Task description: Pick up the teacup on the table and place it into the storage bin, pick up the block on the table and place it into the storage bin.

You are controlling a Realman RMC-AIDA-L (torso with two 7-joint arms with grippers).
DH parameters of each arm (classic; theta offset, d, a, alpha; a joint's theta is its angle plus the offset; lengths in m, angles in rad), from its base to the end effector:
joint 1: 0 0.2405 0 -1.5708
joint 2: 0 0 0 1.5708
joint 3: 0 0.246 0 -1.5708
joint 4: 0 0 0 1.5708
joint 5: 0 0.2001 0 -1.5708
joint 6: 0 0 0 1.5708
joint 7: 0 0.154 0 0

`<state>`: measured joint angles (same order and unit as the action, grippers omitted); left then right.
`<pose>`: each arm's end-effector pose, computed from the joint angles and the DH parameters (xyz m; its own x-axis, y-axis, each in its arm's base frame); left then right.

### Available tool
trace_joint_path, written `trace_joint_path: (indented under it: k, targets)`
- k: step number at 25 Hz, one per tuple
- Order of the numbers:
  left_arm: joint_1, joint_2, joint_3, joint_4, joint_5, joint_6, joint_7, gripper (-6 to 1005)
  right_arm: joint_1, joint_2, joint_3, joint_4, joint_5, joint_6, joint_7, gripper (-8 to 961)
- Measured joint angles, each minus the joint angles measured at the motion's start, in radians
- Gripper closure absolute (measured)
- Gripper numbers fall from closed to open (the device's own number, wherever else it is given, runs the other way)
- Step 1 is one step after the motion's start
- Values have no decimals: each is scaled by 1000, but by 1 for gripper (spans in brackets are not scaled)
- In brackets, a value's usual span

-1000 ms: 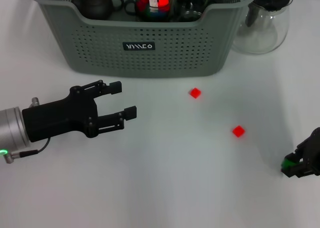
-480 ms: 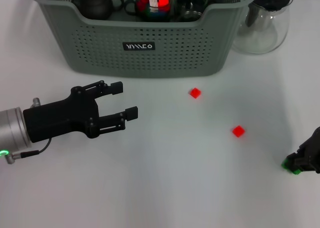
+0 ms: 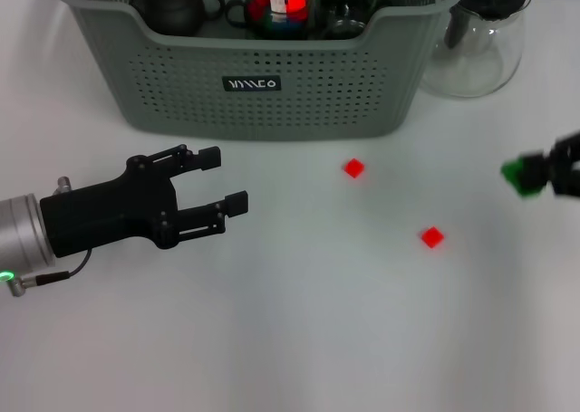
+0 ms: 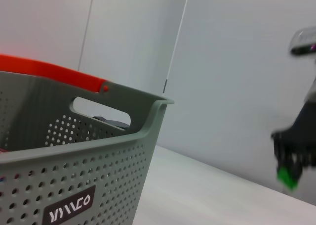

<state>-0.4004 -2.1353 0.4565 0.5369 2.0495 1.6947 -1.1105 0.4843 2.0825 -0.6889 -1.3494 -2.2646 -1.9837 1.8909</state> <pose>-0.2722 0.2628 -0.0198 0.6979 0.2889 0.6553 0.4888 -0.8610 -0.1409 0.2168 0.2913 0.0795 0.8704 -0.4606 -0.1740 -0.4832 -0.8668 -0.1230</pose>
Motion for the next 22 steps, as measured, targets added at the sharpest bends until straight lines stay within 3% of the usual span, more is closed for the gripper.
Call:
trace_joint_path:
  k: [5, 9, 13, 16, 22]
  targets:
    - [-1, 0, -4, 0, 0, 0, 0, 214, -38, 14, 68, -76, 281, 2, 28, 819]
    - [-11, 0, -4, -6, 0, -2, 0, 215, -37, 26, 75, -62, 476, 63, 49, 815]
    - [-17, 1, -4, -18, 0, -2, 0, 215, -26, 27, -30, 0, 626, 253, 31, 811]
    - [-15, -1, -4, -20, 0, -3, 1, 215, -7, 24, -136, 48, 703, 478, 14, 808]
    - [-11, -2, -4, -24, 0, -3, 11, 215, 103, 17, -334, 144, 628, 869, 16, 802]
